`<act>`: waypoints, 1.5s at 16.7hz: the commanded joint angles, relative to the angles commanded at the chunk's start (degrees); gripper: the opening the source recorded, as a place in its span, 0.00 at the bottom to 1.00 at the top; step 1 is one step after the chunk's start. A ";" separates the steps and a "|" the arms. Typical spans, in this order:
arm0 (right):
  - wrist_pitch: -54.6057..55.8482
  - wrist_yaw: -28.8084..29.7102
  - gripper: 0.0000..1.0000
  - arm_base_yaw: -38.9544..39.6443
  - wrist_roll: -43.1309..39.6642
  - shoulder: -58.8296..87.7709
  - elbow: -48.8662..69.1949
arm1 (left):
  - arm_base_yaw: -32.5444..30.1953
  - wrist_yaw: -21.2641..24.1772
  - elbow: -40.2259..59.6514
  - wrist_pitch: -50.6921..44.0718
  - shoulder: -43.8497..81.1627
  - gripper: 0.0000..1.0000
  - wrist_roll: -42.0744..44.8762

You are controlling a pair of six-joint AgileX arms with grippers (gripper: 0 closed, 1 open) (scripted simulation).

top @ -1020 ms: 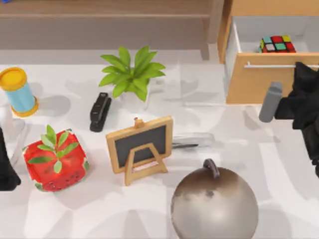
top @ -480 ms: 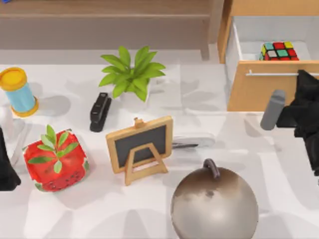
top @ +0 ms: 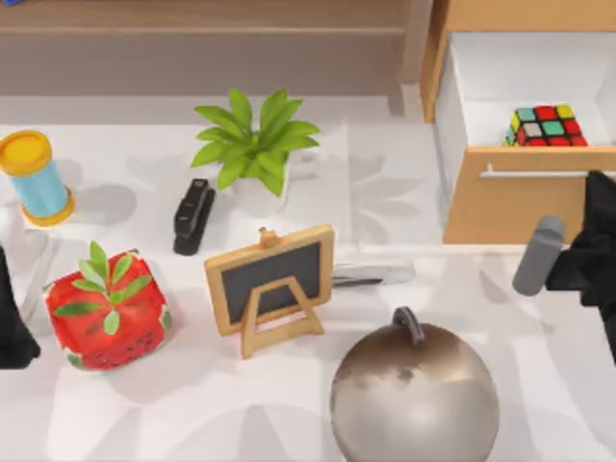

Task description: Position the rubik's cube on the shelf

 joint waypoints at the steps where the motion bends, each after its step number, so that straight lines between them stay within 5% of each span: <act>1: 0.00 0.00 0.00 0.00 0.00 0.00 0.00 | 0.00 0.00 0.00 0.00 0.00 1.00 0.00; 14: 0.00 0.00 0.98 0.00 0.00 0.00 0.00 | 0.00 0.00 0.00 0.00 0.00 1.00 0.00; 25: 0.73 0.29 1.00 0.34 -0.04 -0.09 -0.62 | 0.00 0.00 0.00 0.00 0.00 1.00 0.00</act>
